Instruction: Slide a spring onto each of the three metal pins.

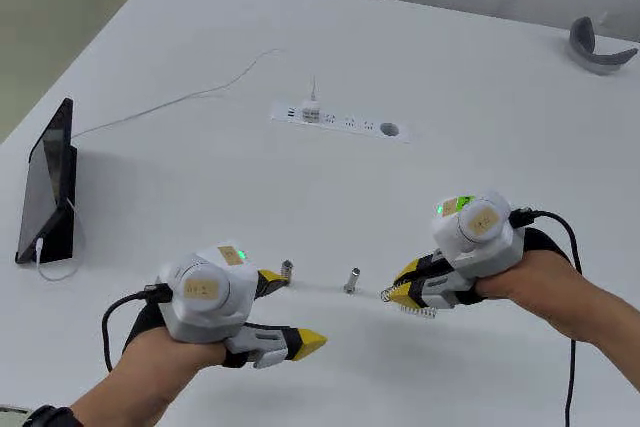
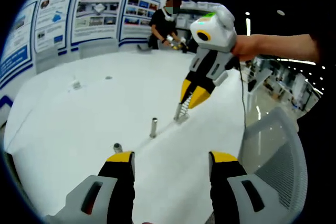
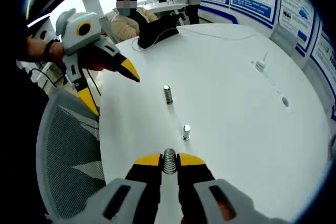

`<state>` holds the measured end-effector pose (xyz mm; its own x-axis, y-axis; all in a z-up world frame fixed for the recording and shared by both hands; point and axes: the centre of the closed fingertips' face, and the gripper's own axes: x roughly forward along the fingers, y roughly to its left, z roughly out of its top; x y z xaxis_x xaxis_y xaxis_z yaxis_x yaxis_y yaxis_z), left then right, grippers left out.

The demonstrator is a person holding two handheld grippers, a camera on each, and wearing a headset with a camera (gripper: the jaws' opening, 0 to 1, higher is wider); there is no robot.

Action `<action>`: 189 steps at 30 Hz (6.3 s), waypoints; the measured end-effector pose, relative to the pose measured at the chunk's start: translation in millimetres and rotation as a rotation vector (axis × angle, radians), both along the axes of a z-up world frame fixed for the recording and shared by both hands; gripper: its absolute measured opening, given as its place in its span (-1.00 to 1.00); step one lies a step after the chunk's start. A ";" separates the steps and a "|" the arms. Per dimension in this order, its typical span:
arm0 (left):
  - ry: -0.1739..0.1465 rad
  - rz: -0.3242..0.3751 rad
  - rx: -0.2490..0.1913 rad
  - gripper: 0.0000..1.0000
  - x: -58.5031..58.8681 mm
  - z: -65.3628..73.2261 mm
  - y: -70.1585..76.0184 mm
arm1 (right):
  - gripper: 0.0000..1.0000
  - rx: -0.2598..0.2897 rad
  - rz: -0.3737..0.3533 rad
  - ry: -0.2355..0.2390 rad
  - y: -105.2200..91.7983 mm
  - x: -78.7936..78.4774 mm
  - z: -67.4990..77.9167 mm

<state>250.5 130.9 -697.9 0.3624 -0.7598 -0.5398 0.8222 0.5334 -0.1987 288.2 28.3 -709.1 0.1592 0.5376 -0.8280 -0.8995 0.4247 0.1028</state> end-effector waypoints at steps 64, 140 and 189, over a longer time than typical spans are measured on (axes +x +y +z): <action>0.042 0.090 0.000 0.24 2.9 -10.2 32.9 | -0.75 -0.132 0.197 -0.049 41.8 39.5 -48.4; 0.034 0.074 -0.007 0.24 -8.5 1.1 21.3 | 0.03 0.131 -0.181 -0.069 1.5 5.4 -19.9; 0.042 -0.142 0.012 0.31 -21.6 -6.7 -61.1 | 0.48 0.269 -0.566 -0.086 -103.3 -65.2 -10.7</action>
